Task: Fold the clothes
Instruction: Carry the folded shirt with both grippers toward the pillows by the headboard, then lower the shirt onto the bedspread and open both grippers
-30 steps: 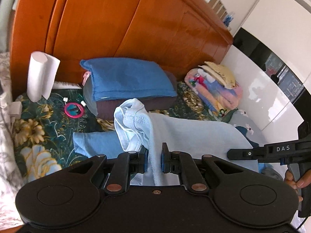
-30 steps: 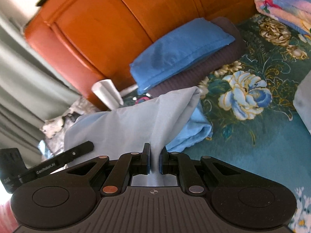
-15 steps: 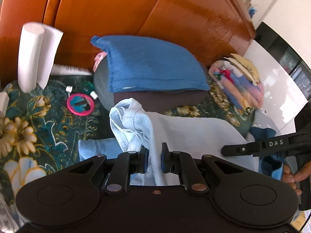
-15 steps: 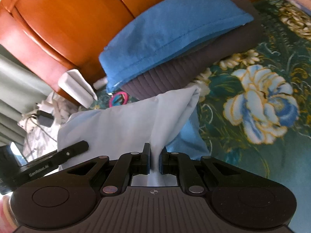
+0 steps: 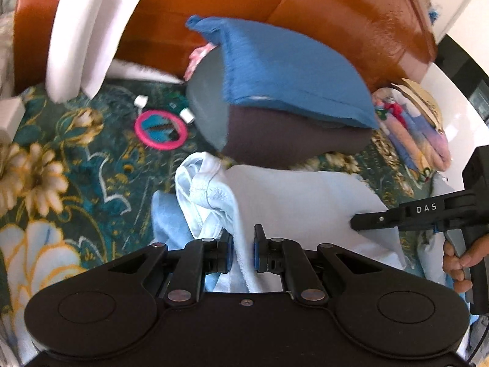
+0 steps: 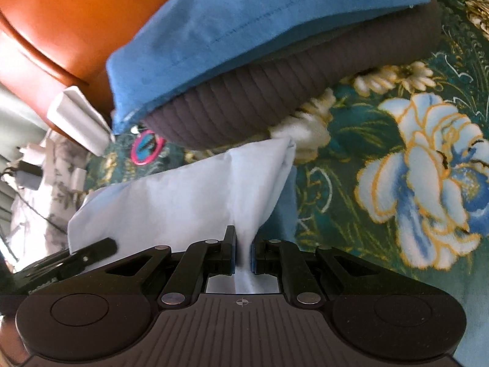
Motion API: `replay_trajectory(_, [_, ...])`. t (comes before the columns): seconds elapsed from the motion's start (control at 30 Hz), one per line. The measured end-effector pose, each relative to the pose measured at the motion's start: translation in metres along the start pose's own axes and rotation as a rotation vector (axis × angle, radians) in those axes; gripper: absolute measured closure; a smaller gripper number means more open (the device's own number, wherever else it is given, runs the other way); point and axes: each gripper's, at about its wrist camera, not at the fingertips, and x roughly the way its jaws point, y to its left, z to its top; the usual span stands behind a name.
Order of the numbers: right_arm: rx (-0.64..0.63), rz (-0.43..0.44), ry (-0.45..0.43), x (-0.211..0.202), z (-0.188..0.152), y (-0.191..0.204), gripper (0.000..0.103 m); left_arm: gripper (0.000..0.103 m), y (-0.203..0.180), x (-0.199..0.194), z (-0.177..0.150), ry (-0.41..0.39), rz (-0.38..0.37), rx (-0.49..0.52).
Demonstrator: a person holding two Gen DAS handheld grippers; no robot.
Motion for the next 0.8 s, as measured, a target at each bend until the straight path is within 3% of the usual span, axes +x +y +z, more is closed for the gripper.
replay_trajectory(0.53, [0.035,-0.019,0.031,0.030,-0.008,-0.019,0.087,0.089,0.015,0.025,-0.019,0.046,0.033,0.018])
replay_trajectory(0.63, [0.016,-0.024,0.025,0.024,-0.008,-0.013,0.082,0.087,0.016,0.020,-0.015,0.039,0.021,-0.006])
replay_trajectory(0.7, [0.016,-0.022,0.018,0.016,-0.009,-0.009,0.073,0.085,0.014,0.015,-0.012,0.031,0.016,-0.012])
replay_trajectory(0.8, [-0.014,-0.046,0.001,0.002,-0.013,0.001,0.059,0.069,0.008,0.002,-0.009,0.017,0.014,0.001])
